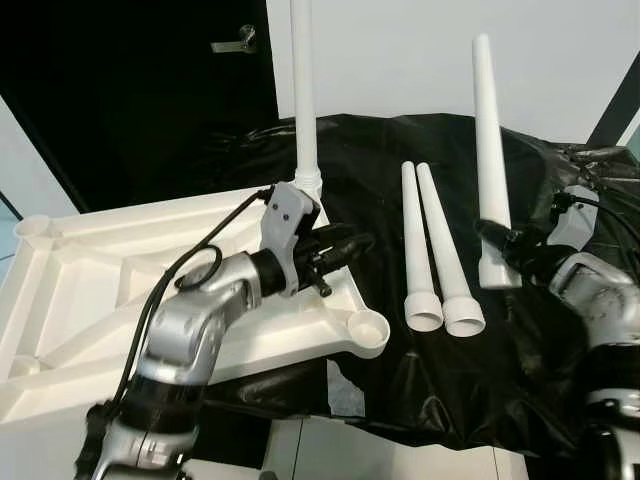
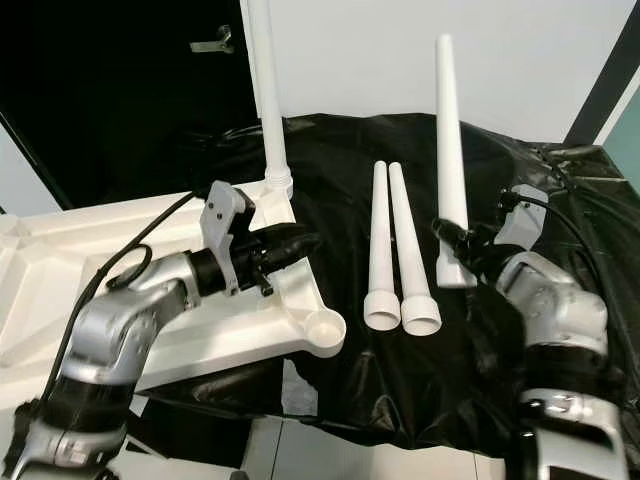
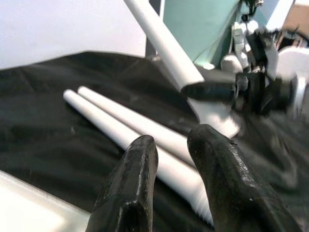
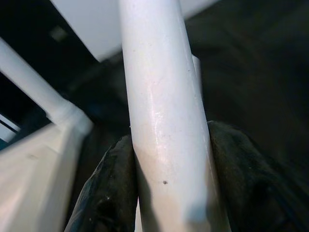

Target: Building children table

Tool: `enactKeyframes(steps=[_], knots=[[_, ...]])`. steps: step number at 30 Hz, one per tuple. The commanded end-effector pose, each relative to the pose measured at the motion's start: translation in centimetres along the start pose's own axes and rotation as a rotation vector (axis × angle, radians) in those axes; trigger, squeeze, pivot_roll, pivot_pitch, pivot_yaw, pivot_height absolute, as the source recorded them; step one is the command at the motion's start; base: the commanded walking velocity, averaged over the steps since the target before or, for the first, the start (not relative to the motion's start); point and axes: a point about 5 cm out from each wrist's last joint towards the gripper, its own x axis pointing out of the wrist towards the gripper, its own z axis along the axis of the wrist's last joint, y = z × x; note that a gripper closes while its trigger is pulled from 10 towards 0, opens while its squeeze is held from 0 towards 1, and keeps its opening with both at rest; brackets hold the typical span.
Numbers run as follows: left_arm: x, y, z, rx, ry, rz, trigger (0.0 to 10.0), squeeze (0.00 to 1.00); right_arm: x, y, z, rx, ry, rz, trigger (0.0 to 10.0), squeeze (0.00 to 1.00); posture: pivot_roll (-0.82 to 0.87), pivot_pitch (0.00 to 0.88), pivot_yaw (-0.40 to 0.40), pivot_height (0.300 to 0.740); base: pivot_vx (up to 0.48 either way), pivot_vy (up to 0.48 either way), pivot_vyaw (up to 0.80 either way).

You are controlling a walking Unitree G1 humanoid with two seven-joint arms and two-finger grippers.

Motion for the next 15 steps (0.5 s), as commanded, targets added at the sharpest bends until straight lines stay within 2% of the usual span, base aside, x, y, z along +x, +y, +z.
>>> enactKeyframes(steps=[1,2,3,4,5,6,13,14,15], knots=[[-0.2,0.2,0.0,-0.012,-0.012,-0.009,10.0,0.00,-0.2,-0.1,0.9,-0.034,-0.048,-0.013,10.0,0.00,0.00,0.000,0.034,0.740,0.000,0.000,0.00],[0.1,0.5,0.2,-0.022,-0.020,-0.008,10.0,0.09,-0.2,0.5,1.3,-0.072,-0.104,-0.003,10.0,0.00,-0.01,0.000,0.038,0.740,0.000,0.000,0.00],[0.5,0.8,0.4,-0.041,-0.035,-0.014,10.0,0.78,-0.2,1.4,1.5,-0.116,-0.155,0.017,10.0,0.00,-0.01,0.000,0.043,0.740,0.000,0.000,0.00],[0.5,0.8,0.4,-0.041,-0.035,-0.014,10.0,0.78,-0.2,1.4,1.5,-0.116,-0.155,0.017,10.0,0.00,-0.01,0.000,0.043,0.740,0.000,0.000,0.00],[0.8,0.9,0.5,-0.065,-0.043,-0.034,10.0,1.00,-0.1,2.3,1.6,-0.159,-0.189,0.043,10.0,0.00,-0.01,0.000,0.046,0.740,0.000,0.000,0.00],[1.1,1.0,0.6,-0.074,-0.051,-0.047,10.0,1.00,0.0,3.0,1.6,-0.188,-0.215,0.068,10.0,0.00,-0.01,0.000,0.046,0.740,0.000,0.000,0.00],[2.4,1.6,1.0,-0.129,-0.082,-0.034,10.0,1.00,0.4,5.2,0.5,-0.301,-0.245,0.150,10.0,0.00,-0.01,0.000,0.048,0.740,0.000,0.000,0.00],[2.6,1.7,1.2,-0.132,-0.090,-0.033,10.0,0.95,0.5,5.6,0.2,-0.322,-0.251,0.160,10.0,0.00,-0.01,0.000,0.051,0.740,0.000,0.000,0.00],[2.7,1.8,1.3,-0.134,-0.096,-0.033,10.0,0.95,0.5,5.9,0.0,-0.335,-0.256,0.166,10.0,0.00,-0.01,0.000,0.052,0.740,0.000,0.000,0.00]])
